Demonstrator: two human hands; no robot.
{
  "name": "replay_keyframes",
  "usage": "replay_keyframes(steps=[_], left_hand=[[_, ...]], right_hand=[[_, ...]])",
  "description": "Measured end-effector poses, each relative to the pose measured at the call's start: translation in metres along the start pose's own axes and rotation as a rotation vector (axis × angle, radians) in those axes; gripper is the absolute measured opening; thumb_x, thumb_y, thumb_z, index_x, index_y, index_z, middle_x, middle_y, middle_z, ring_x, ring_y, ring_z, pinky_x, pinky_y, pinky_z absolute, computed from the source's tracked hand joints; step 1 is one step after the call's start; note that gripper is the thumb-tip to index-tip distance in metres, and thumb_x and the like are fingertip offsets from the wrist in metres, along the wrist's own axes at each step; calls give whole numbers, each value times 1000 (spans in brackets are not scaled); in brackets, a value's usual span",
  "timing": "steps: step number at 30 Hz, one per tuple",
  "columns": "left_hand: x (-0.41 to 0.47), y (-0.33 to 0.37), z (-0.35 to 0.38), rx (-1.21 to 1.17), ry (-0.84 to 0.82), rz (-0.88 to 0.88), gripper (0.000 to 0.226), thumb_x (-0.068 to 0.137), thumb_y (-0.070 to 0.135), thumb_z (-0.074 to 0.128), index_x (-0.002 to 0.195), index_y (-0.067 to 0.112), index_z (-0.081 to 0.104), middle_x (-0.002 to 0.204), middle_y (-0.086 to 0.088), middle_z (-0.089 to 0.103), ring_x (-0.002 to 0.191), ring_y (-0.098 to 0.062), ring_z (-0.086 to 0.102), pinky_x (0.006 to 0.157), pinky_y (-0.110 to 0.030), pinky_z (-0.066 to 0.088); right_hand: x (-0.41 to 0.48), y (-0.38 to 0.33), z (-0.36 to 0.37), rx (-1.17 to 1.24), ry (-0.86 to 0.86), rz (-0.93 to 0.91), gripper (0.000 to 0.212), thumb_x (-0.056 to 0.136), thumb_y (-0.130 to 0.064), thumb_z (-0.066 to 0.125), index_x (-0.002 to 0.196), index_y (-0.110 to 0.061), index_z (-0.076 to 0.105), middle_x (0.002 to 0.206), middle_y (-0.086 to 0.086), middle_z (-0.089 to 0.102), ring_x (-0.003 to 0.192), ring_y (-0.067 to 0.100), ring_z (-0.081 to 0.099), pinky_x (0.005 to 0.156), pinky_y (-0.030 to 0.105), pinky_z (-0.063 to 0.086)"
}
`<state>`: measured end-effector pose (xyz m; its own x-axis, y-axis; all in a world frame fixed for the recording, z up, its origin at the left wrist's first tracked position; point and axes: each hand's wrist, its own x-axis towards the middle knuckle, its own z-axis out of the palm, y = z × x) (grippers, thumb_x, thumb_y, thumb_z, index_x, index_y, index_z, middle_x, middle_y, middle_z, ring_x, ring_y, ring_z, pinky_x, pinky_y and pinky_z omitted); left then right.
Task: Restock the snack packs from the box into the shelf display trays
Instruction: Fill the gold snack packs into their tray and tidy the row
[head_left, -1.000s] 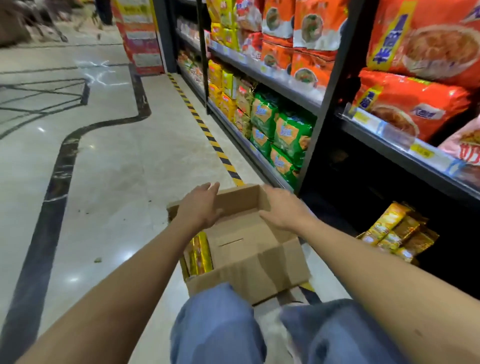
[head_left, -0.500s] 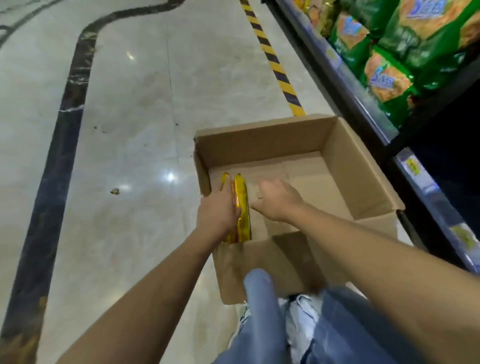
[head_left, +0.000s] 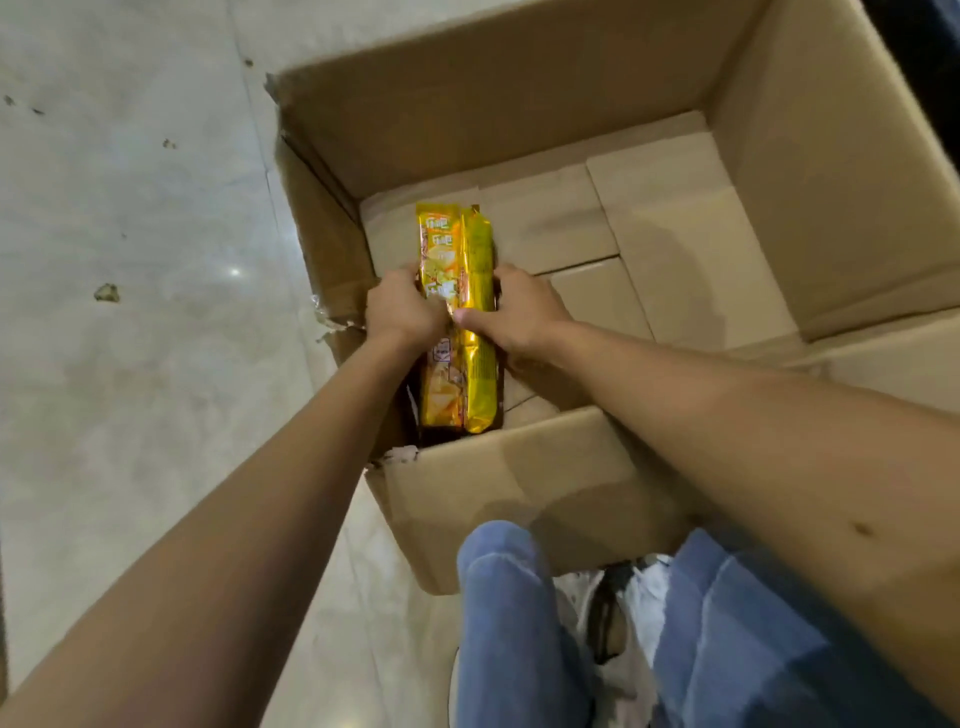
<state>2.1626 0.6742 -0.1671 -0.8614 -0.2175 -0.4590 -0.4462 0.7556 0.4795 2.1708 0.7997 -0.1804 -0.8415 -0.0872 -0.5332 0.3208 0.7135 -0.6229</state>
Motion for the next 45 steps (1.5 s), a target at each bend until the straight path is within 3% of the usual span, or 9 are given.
replay_keyframes(steps=[6,15,19,26,30,34,40,42,45], left_hand=[[-11,-2,-3,-279,-44,28,40,89,9,61,128,17,58,120,-3,65,94,-10,59,88,-26,48],[-24,12,-29,-586,-165,-49,59,75,0,74,129,4,52,109,-11,68,97,-25,68,77,-42,58],[-52,43,-67,-635,-253,94,37,79,-4,68,115,0,60,94,-4,68,80,-11,69,58,-24,57],[-119,114,-158,-603,-292,327,43,74,-4,72,113,3,58,103,-13,67,86,-20,67,72,-34,59],[-177,152,-197,-631,-293,435,43,77,-7,69,117,1,56,96,-7,67,76,-10,67,59,-22,58],[-236,185,-228,-622,-281,542,46,79,-5,68,123,2,55,103,-6,64,91,-17,64,66,-23,57],[-328,216,-255,-625,-267,639,40,81,-5,67,117,9,57,109,-8,61,94,-22,62,79,-41,55],[-354,220,-258,-623,-272,676,36,81,-5,67,110,14,58,108,-8,61,89,-21,62,78,-41,55],[-390,227,-257,-625,-296,732,37,81,-4,67,112,13,59,99,-2,65,80,-15,63,69,-33,56]], right_hand=[[6,6,-5,290,-35,99,64,75,-33,76,130,-16,48,125,6,60,109,26,60,89,41,53],[-15,-7,-36,407,-68,116,59,81,-15,69,135,-18,44,123,7,60,103,25,64,83,42,57],[-43,-32,-80,453,-51,72,55,80,-7,67,131,-18,48,108,8,64,92,22,65,79,39,57],[-135,-91,-158,544,99,-47,36,81,-1,67,114,-13,55,108,5,66,96,18,64,64,24,51],[-202,-115,-202,559,188,-121,42,81,3,65,119,-11,54,98,2,65,84,12,62,59,20,50],[-267,-136,-240,567,280,-155,32,83,2,63,104,-20,51,76,-4,60,65,8,59,48,19,50],[-368,-144,-271,664,362,-230,30,83,3,63,93,-23,52,106,11,63,99,28,63,89,44,53],[-401,-139,-275,674,385,-251,31,82,4,64,88,-25,53,115,10,61,108,30,60,93,45,50],[-447,-129,-282,667,439,-268,40,82,1,66,116,-16,54,116,10,61,102,25,62,88,40,53]])
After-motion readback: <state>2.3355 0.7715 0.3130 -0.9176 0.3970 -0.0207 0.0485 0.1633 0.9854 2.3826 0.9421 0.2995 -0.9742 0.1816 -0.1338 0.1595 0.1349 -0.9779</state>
